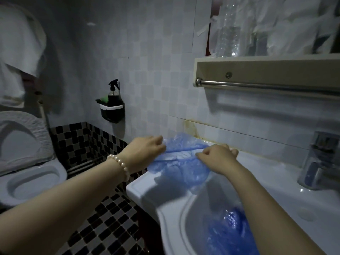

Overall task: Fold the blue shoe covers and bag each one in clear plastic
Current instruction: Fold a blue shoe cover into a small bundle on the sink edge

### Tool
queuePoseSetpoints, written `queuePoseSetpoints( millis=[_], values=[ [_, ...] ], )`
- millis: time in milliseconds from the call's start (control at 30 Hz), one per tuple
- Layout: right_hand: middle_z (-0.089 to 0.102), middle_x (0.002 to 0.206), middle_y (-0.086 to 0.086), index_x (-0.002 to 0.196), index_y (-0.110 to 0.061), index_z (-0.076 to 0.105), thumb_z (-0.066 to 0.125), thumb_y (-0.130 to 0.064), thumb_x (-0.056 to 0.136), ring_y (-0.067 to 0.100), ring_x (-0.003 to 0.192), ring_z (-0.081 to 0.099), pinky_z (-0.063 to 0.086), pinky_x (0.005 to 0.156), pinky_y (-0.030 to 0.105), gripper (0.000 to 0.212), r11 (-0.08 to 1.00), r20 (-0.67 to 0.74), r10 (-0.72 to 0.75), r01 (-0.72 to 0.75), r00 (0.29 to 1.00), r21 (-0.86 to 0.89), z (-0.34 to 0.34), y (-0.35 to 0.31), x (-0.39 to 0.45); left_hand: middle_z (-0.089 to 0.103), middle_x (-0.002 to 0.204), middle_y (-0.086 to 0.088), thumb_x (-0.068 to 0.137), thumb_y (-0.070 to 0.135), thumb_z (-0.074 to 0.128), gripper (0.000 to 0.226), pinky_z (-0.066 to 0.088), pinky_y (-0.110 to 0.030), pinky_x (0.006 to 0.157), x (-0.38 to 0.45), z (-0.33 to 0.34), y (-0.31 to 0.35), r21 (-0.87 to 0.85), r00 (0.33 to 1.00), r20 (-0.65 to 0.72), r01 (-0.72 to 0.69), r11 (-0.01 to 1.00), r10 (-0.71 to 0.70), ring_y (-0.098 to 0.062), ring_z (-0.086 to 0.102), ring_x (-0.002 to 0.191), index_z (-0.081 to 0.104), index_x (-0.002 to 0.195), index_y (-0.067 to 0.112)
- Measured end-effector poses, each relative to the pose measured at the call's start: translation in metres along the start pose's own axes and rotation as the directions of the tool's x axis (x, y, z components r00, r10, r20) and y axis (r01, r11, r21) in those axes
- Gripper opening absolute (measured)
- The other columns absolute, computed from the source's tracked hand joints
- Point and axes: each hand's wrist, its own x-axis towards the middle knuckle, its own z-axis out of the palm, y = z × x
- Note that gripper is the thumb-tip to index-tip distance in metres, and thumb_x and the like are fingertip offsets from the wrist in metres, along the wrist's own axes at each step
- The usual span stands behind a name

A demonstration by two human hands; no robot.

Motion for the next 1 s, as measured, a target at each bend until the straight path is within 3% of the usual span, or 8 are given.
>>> queuePoseSetpoints(
  millis=[133, 233, 367, 567, 667, 767, 867, 1000],
  values=[
    [0.047, 0.140, -0.004, 0.070, -0.017, 0.071, 0.049, -0.052, 0.090, 0.025, 0.142, 0.018, 0.014, 0.108, 0.046, 0.046, 0.987, -0.078, 0.082, -0.070, 0.994, 0.148, -0.003, 0.014, 0.006, 0.052, 0.074, -0.003, 0.075, 0.015, 0.063, 0.014, 0.036, -0.027, 0.033, -0.010, 0.005, 0.006, 0.126, 0.956, 0.094, -0.287, 0.949, 0.277, -0.019, 0.046, 0.050, 0.056, 0.064, 0.011],
    [0.044, 0.143, -0.007, 0.066, -0.021, 0.066, 0.057, -0.034, 0.086, 0.021, 0.143, 0.013, 0.005, 0.108, 0.043, 0.026, 0.996, -0.208, 0.076, -0.064, 0.975, 0.066, -0.002, 0.012, 0.004, 0.045, 0.071, 0.000, 0.072, 0.010, 0.073, 0.014, 0.043, -0.034, 0.044, -0.003, -0.005, 0.018, -0.007, 0.996, 0.074, 0.051, 0.999, -0.050, -0.028, 0.053, 0.060, 0.060, 0.070, 0.005],
    [0.065, 0.098, -0.003, 0.079, -0.020, 0.068, 0.058, -0.022, 0.080, 0.020, 0.109, 0.045, 0.017, 0.082, 0.033, 0.010, 0.996, -0.434, -0.037, -0.002, 0.900, -0.089, -0.005, 0.002, -0.003, 0.050, 0.093, -0.010, 0.089, 0.012, 0.054, 0.014, 0.038, -0.035, 0.066, 0.016, -0.012, 0.012, -0.053, 0.851, 0.199, 0.504, 0.862, -0.486, -0.035, 0.058, 0.086, 0.060, 0.084, 0.001],
    [0.066, 0.092, 0.009, 0.089, -0.015, 0.063, 0.059, -0.010, 0.085, 0.026, 0.074, 0.052, 0.035, 0.063, 0.023, 0.007, 0.994, -0.340, 0.066, -0.033, 0.938, 0.102, 0.004, 0.001, -0.001, 0.037, 0.060, -0.004, 0.083, 0.005, 0.054, 0.039, 0.037, -0.033, 0.062, 0.017, -0.008, -0.004, -0.125, 0.802, 0.250, 0.583, 0.803, -0.543, -0.032, 0.052, 0.073, 0.031, 0.053, 0.013],
    [0.065, 0.093, 0.009, 0.089, -0.012, 0.062, 0.059, -0.021, 0.090, 0.026, 0.078, 0.054, 0.034, 0.062, 0.023, 0.009, 0.999, -0.328, 0.048, -0.046, 0.943, 0.014, 0.013, 0.002, 0.001, 0.056, 0.066, -0.010, 0.079, 0.008, 0.057, 0.032, 0.043, -0.032, 0.062, 0.017, -0.013, 0.009, -0.123, 0.799, 0.290, 0.577, 0.808, -0.526, -0.032, 0.060, 0.078, 0.039, 0.053, 0.013],
    [0.065, 0.095, 0.010, 0.091, -0.011, 0.059, 0.053, -0.002, 0.086, 0.028, 0.085, 0.059, 0.037, 0.063, 0.024, 0.013, 0.999, -0.339, 0.035, -0.020, 0.940, 0.050, 0.018, 0.000, 0.001, 0.066, 0.075, -0.013, 0.077, 0.006, 0.058, 0.014, 0.044, -0.029, 0.060, 0.023, -0.020, 0.019, -0.161, 0.814, 0.328, 0.548, 0.821, -0.479, -0.030, 0.063, 0.077, 0.063, 0.063, 0.006],
    [0.067, 0.089, 0.007, 0.072, -0.015, 0.059, 0.056, 0.005, 0.075, 0.024, 0.081, 0.061, 0.048, 0.069, 0.026, 0.020, 0.958, -0.184, 0.088, -0.033, 0.979, 0.284, 0.013, 0.006, 0.008, 0.067, 0.077, -0.001, 0.076, 0.004, 0.066, 0.013, 0.048, -0.024, 0.060, 0.028, -0.027, 0.013, -0.244, 0.754, 0.530, 0.573, 0.782, -0.387, -0.015, 0.060, 0.070, 0.070, 0.075, 0.017],
    [0.057, 0.071, 0.008, 0.068, -0.013, 0.061, 0.062, 0.009, 0.071, 0.021, 0.061, 0.054, 0.049, 0.051, 0.025, 0.022, 0.880, 0.270, 0.030, -0.154, 0.962, 0.449, -0.019, 0.018, 0.004, 0.061, 0.081, -0.004, 0.078, -0.003, 0.061, 0.026, 0.046, -0.022, 0.053, 0.024, -0.025, -0.011, -0.248, 0.486, 0.862, 0.651, 0.717, -0.144, -0.013, 0.054, 0.063, 0.060, 0.071, 0.022]
  ],
)
